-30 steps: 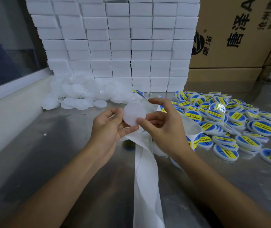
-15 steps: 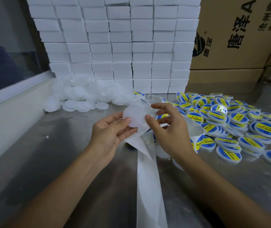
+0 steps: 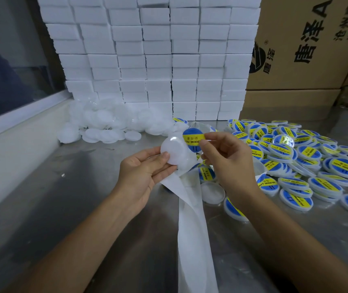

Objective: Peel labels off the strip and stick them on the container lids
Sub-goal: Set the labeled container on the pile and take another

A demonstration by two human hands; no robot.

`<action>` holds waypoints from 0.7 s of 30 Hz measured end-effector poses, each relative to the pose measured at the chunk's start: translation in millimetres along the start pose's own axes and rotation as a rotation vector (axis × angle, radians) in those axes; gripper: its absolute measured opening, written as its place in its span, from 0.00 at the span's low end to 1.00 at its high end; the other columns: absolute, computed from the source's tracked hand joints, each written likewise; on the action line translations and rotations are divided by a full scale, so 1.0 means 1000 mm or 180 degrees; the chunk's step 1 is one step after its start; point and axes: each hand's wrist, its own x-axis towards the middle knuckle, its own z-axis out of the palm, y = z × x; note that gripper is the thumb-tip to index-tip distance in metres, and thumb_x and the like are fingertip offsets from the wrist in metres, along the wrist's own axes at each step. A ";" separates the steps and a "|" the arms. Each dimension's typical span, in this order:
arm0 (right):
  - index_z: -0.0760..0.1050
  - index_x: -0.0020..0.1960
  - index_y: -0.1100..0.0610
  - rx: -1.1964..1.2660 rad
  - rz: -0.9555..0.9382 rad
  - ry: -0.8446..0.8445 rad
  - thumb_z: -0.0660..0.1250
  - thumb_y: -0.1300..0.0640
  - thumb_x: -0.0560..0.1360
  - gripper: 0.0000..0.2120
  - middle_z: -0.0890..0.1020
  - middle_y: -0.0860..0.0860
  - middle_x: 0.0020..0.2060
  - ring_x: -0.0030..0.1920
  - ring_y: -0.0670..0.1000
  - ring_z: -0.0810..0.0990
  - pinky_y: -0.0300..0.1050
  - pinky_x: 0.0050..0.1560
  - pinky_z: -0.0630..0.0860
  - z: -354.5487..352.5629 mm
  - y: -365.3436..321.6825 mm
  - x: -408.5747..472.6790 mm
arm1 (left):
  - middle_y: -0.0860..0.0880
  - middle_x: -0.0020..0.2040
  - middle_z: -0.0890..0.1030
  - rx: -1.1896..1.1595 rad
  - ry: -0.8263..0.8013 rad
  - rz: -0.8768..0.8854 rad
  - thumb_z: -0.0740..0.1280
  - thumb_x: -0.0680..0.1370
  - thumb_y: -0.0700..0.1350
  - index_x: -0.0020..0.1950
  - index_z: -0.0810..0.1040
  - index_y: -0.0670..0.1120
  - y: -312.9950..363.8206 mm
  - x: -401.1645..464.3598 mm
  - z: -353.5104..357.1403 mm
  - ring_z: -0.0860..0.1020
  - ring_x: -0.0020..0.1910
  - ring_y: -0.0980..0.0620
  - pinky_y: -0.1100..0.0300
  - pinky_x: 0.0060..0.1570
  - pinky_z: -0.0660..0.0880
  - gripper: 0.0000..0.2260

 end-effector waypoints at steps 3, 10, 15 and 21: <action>0.82 0.45 0.54 0.0085 0.0160 -0.0168 0.71 0.64 0.74 0.06 0.85 0.49 0.36 0.36 0.43 0.82 0.37 0.39 0.79 0.002 0.000 -0.002 | 0.41 0.46 0.86 0.0008 -0.0049 0.0010 0.73 0.66 0.39 0.52 0.79 0.37 0.000 0.000 0.001 0.85 0.46 0.46 0.61 0.40 0.81 0.15; 0.82 0.46 0.57 0.0487 0.0288 -0.0025 0.71 0.64 0.74 0.04 0.84 0.46 0.32 0.30 0.44 0.78 0.35 0.34 0.75 -0.002 -0.005 0.001 | 0.40 0.46 0.86 0.0050 0.0053 -0.0062 0.71 0.71 0.36 0.54 0.79 0.36 0.001 0.000 0.000 0.85 0.45 0.45 0.60 0.41 0.81 0.13; 0.82 0.46 0.56 0.0225 0.0346 -0.0320 0.73 0.63 0.73 0.04 0.86 0.49 0.38 0.37 0.44 0.83 0.34 0.36 0.77 0.001 -0.001 -0.003 | 0.39 0.48 0.85 0.0033 -0.0113 -0.0050 0.73 0.66 0.40 0.57 0.78 0.35 0.001 -0.003 0.003 0.85 0.48 0.44 0.60 0.42 0.81 0.21; 0.82 0.45 0.55 0.0130 0.0263 -0.0453 0.74 0.63 0.72 0.05 0.86 0.53 0.40 0.38 0.47 0.83 0.36 0.38 0.79 0.004 0.002 -0.003 | 0.38 0.48 0.85 -0.0023 -0.0061 -0.0062 0.72 0.65 0.39 0.60 0.75 0.32 0.001 -0.004 0.006 0.85 0.47 0.44 0.60 0.40 0.81 0.25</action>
